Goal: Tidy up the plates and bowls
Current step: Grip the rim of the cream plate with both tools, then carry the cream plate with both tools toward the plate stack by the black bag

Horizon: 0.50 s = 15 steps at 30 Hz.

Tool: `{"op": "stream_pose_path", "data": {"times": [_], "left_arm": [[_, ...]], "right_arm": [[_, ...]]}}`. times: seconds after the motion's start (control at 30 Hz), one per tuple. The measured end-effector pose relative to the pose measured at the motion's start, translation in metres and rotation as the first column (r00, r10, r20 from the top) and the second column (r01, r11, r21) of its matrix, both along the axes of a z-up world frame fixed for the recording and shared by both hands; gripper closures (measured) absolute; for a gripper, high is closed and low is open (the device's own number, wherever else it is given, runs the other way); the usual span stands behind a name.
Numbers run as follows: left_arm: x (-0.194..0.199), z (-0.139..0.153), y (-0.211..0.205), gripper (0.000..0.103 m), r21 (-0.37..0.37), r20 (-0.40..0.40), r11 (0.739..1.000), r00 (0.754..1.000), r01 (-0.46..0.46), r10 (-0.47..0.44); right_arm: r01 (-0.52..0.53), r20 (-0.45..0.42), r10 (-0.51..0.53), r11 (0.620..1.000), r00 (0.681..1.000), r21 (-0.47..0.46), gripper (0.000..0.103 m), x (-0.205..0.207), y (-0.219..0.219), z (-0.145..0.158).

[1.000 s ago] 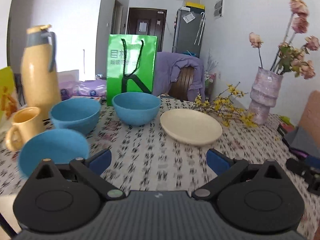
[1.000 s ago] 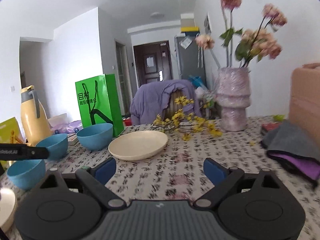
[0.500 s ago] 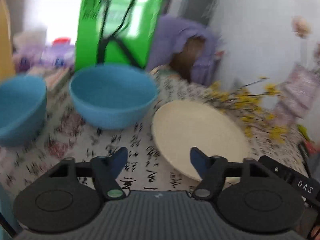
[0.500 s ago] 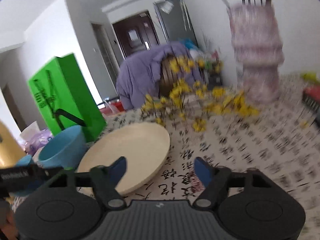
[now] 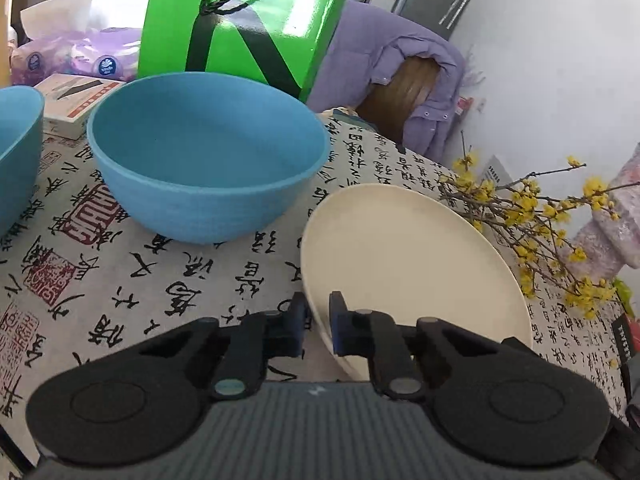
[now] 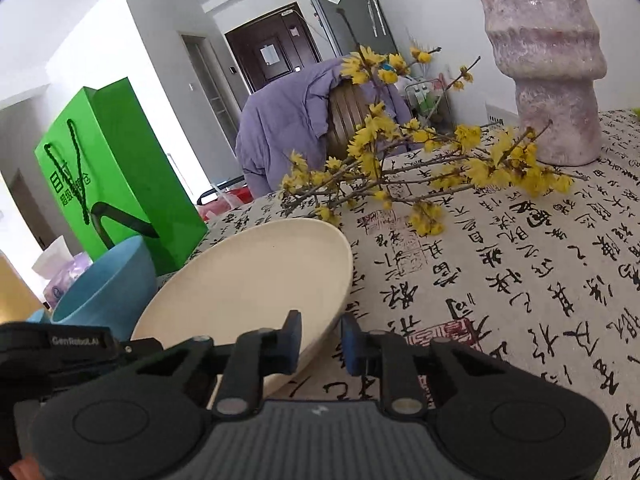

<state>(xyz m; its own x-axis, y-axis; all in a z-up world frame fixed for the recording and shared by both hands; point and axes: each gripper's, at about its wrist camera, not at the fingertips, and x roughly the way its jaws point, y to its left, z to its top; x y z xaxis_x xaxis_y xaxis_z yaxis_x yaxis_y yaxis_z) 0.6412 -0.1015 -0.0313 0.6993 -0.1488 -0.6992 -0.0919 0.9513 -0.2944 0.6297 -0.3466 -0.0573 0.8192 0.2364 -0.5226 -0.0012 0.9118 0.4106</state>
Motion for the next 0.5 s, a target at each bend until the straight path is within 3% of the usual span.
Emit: {"op": "stream_pose_path", "data": {"times": [0.27, 0.5], "left_arm": [[-0.048, 0.013, -0.002, 0.091, 0.053, -0.011, 0.998, 0.999, 0.034, -0.034], [-0.118, 0.034, -0.007, 0.091, 0.05, 0.017, 0.997, 0.998, 0.052, -0.053]], "right_arm": [[-0.032, -0.056, 0.034, 0.999, 0.998, 0.034, 0.089, -0.024, -0.009, 0.014], [-0.057, -0.063, 0.052, 0.996, 0.997, -0.07, 0.089, -0.086, -0.004, 0.033]]}}
